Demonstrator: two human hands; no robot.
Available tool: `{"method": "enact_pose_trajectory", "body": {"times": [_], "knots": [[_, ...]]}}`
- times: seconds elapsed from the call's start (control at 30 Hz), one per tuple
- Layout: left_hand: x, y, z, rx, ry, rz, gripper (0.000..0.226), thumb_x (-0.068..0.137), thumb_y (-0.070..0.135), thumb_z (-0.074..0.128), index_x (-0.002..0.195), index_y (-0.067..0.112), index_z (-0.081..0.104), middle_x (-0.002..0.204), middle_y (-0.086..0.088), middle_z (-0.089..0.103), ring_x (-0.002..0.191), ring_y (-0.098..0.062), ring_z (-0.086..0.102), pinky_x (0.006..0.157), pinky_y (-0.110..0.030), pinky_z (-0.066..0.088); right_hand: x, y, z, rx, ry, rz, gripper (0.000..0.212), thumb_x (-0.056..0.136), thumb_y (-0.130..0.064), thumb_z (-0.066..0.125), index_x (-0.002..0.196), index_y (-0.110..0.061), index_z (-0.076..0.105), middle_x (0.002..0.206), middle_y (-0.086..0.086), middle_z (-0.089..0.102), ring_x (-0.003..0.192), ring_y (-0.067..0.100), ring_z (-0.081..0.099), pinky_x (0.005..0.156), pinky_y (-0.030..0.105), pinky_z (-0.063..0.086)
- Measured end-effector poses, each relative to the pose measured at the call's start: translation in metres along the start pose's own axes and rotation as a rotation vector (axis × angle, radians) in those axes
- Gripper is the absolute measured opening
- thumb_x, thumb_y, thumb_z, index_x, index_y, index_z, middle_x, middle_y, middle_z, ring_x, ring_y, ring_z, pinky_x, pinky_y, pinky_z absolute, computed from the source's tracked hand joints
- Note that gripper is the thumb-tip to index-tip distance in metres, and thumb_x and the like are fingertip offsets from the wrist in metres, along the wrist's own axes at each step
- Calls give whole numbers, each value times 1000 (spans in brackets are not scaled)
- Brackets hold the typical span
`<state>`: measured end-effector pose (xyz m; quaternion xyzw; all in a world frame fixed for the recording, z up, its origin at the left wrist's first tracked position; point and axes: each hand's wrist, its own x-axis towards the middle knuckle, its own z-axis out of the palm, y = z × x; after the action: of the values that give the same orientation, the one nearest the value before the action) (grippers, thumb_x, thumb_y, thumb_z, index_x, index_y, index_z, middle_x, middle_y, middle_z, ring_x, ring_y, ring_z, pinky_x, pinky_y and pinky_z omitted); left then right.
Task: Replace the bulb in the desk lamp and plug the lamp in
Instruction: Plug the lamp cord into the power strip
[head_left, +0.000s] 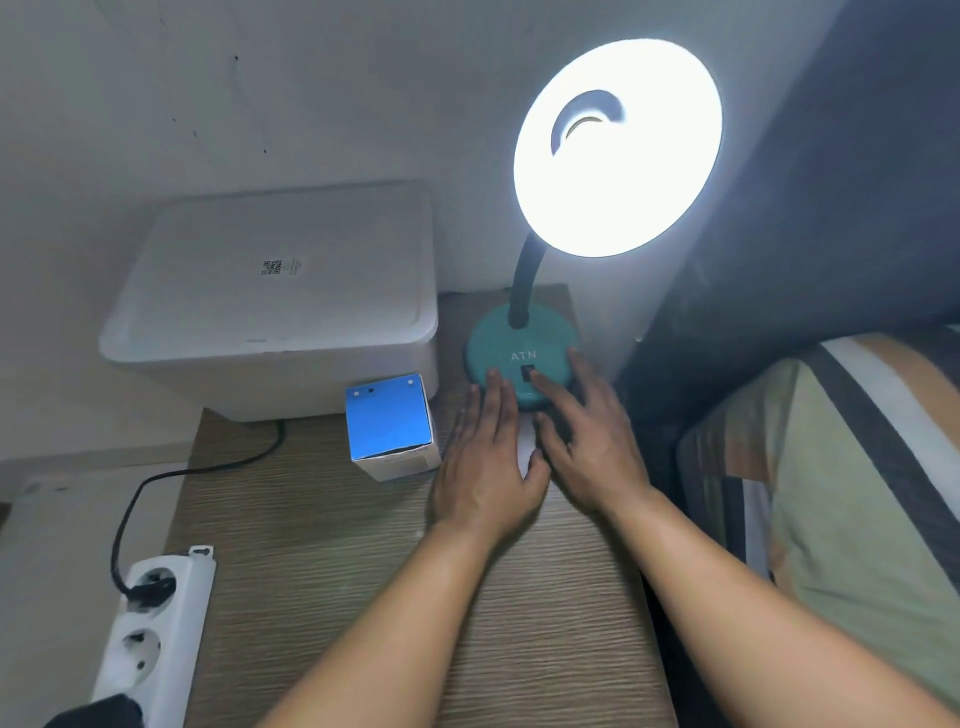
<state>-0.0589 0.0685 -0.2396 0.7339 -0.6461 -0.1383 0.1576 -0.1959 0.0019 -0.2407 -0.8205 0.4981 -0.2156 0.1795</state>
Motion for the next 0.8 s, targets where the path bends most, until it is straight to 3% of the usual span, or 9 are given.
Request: {"method": "enact_pose_trajectory", "body": {"times": [0.4, 0.63, 0.8], "knots": [[2, -2, 3, 15, -2, -7, 79, 100, 55, 32, 162, 12, 7, 171, -5, -1, 157, -19, -4, 110, -18, -26, 0, -1, -3, -19, -51, 10, 52, 96, -32, 49, 145, -42, 38, 157, 8, 25, 138, 28, 25, 114, 42, 27], [1, -2, 4, -18, 9, -11, 80, 101, 55, 33, 162, 14, 1, 170, -1, -7, 157, -17, -7, 112, -20, -22, 2, 0, -2, -47, -92, 26, 52, 99, -35, 43, 148, -45, 31, 161, 10, 16, 142, 30, 16, 117, 44, 22], [1, -3, 4, -27, -4, -20, 80, 101, 56, 34, 162, 15, 2, 171, 0, -6, 157, -15, -7, 113, -20, -19, 2, -1, -2, -30, -113, 56, 52, 98, -38, 40, 148, -49, 28, 162, 5, 12, 143, 28, 14, 116, 47, 27]]}}
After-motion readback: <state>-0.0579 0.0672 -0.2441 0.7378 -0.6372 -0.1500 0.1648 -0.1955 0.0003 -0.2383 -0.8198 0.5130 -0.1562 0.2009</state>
